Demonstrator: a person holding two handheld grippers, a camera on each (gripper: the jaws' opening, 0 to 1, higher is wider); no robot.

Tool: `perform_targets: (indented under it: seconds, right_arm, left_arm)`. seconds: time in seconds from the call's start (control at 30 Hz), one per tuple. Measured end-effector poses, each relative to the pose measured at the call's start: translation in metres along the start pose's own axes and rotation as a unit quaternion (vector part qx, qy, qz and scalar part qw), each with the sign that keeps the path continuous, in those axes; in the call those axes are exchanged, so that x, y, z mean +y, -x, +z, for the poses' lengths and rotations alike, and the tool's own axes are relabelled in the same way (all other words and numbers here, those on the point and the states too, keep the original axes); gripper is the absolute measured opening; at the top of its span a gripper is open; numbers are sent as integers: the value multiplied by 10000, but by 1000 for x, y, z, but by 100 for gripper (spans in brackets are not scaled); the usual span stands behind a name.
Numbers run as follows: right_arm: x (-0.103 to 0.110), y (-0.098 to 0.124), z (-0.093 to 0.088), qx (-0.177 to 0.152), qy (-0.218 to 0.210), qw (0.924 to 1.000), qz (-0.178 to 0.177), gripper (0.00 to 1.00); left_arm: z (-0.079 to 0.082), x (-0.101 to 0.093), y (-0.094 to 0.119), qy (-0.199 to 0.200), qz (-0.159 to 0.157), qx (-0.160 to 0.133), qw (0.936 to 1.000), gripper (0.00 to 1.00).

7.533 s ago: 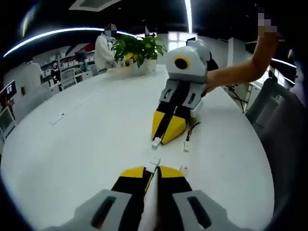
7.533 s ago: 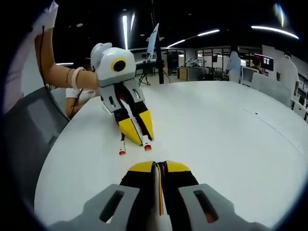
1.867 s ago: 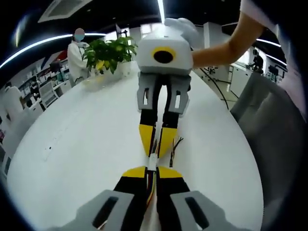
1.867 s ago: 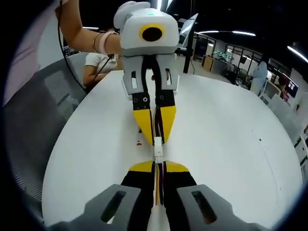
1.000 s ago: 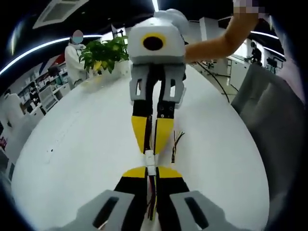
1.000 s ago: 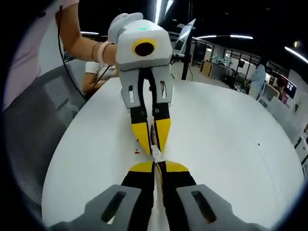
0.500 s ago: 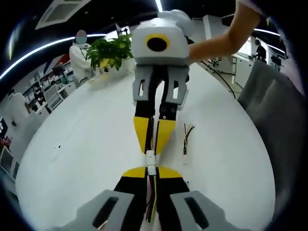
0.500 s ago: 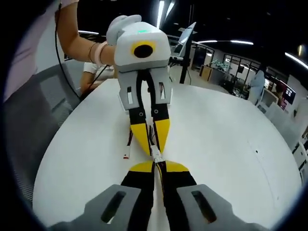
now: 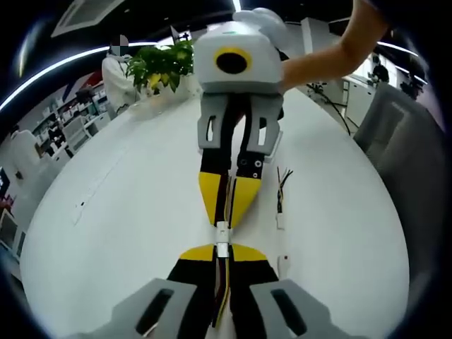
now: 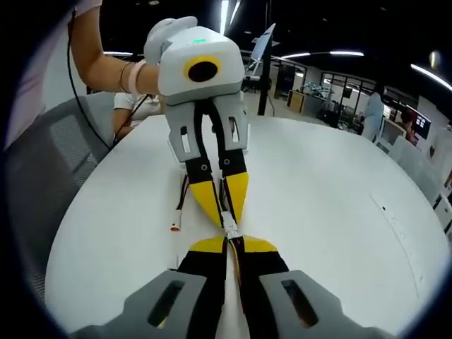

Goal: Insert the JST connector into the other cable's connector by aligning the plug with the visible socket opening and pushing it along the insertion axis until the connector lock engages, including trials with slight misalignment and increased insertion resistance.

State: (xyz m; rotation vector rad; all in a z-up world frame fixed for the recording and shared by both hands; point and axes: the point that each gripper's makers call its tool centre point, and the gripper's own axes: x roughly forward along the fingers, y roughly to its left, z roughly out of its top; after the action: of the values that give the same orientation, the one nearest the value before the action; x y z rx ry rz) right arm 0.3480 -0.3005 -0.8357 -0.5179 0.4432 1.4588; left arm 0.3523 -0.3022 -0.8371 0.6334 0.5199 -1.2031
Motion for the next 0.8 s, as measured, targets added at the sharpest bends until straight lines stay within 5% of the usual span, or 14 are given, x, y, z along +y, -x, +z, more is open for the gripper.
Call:
perform_targets:
  seconds: [0.8]
  right_arm:
    - [2,-3,-9,-80,-192,9998,-62,5]
  left_arm:
    - [-6,-6,-2,192,74,-84,9998,0]
